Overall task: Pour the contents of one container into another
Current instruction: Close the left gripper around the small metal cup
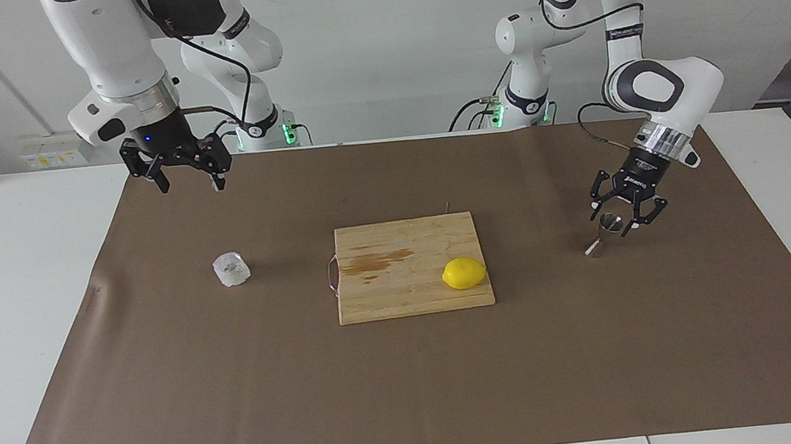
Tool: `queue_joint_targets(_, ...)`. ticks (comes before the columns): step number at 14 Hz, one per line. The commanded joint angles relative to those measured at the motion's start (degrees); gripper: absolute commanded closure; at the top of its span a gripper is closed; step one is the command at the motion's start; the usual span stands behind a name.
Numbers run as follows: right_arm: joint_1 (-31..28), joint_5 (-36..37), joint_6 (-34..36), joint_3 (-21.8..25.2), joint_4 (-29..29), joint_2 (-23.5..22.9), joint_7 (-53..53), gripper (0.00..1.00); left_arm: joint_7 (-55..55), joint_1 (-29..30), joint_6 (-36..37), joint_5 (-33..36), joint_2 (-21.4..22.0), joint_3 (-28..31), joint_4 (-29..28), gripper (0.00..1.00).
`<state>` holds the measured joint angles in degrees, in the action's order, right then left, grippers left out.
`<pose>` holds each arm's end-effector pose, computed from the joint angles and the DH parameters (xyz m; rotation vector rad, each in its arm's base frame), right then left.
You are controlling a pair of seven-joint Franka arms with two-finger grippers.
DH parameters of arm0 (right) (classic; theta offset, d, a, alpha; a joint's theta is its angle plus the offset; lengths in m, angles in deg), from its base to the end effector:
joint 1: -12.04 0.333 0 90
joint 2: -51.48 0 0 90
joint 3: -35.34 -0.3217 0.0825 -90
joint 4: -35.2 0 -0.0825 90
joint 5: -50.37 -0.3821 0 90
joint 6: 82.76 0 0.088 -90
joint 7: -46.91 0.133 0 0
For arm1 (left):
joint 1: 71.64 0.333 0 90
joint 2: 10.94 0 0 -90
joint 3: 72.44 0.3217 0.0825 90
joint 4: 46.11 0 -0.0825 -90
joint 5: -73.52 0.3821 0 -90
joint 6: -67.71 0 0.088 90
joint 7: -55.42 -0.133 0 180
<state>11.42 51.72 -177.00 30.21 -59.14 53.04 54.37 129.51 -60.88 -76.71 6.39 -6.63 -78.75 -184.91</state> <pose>0.5492 0.0410 0.5900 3.1171 -0.0780 0.0436 0.4995 0.0336 0.3375 0.9863 2.2226 -0.3724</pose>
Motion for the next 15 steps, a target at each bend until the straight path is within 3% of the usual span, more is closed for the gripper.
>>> queue_joint_targets(1, -0.87, -1.27, 0.64, -0.23, -0.05, 0.38, -1.31, 0.0, -0.53, -0.12, 0.63, -1.25, 0.26, 0.42, -0.16, 0.31)
queue_joint_targets(6, -0.87, -1.35, 0.72, -0.23, -0.05, 0.38, -1.31, 0.0, -0.53, 0.23, 0.81, -1.25, 0.44, 0.51, -0.33, 0.32)
queue_joint_targets(8, -0.87, -1.27, 0.64, -0.23, -0.05, 0.38, -1.31, 0.0, -0.53, 0.32, 0.81, -1.25, 0.44, 0.51, -0.33, 0.47)
queue_joint_targets(10, -0.87, -1.35, 0.72, -0.23, -0.05, 0.38, -1.31, 0.0, -0.44, 0.41, 1.07, -1.25, 0.53, 0.51, -0.33, 0.85)
queue_joint_targets(11, -0.87, -1.27, 0.64, -0.23, -0.05, 0.38, -1.31, 0.0, -0.44, 1.19, 1.16, -1.25, 0.62, 0.51, -0.33, 1.0)
queue_joint_targets(15, -0.87, -1.27, 0.64, -0.23, -0.05, 0.38, -1.31, 0.0, -0.18, 1.37, 3.0, -1.16, 0.18, 0.42, 1.41, 1.0)
